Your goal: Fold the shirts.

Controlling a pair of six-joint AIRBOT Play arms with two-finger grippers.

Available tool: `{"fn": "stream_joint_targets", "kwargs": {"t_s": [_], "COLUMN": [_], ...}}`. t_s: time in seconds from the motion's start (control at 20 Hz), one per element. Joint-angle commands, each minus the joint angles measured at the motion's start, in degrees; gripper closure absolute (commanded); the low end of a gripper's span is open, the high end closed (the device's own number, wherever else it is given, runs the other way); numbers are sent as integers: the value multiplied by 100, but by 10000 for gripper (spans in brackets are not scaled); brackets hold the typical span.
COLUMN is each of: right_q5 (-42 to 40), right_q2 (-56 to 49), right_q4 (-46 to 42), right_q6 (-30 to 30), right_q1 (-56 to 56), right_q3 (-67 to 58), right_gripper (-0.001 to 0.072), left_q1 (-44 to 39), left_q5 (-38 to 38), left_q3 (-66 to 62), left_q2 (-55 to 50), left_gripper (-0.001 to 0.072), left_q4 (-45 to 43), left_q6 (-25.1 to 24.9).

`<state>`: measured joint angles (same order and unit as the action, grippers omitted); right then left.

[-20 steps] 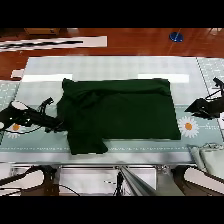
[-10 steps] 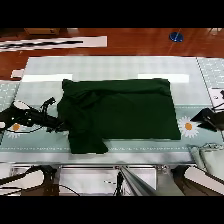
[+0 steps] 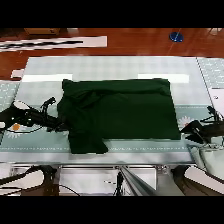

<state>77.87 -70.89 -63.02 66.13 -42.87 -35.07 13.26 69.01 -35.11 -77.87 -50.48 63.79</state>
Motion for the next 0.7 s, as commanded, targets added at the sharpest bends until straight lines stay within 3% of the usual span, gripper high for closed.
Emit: {"fn": "stream_joint_targets", "kwargs": {"t_s": [0.0, 0.2, 0.25, 0.3, 0.35, 0.55, 0.65], "right_q5": [-481, -1008, -1067, -1064, -994, -72, 59], "right_q2": [4, 0, 0, 2, 7, 544, 1204], "right_q4": [570, 605, 640, 686, 745, 1143, 1895], "right_q6": [-92, 120, 131, 129, 111, -284, -284], "right_q1": [168, 1080, 1318, 1497, 1587, 1606, 1606], "right_q3": [431, 551, 549, 549, 525, -151, -859], "right_gripper": [173, 196, 361, 596, 679, 679, 679], "left_q1": [4, 7, 7, 7, 4, 7, 9], "left_q5": [17, 17, 17, 20, 59, 658, 767], "left_q3": [2, 2, 2, 2, -15, -643, -1375], "left_q2": [-4, -4, -4, -2, 7, 645, 1449], "left_gripper": [679, 679, 679, 679, 680, 683, 682], "left_q4": [-2, -2, -2, 0, 2, 446, 1019], "left_q6": [-24, -31, -33, -33, -76, -417, -417]}}
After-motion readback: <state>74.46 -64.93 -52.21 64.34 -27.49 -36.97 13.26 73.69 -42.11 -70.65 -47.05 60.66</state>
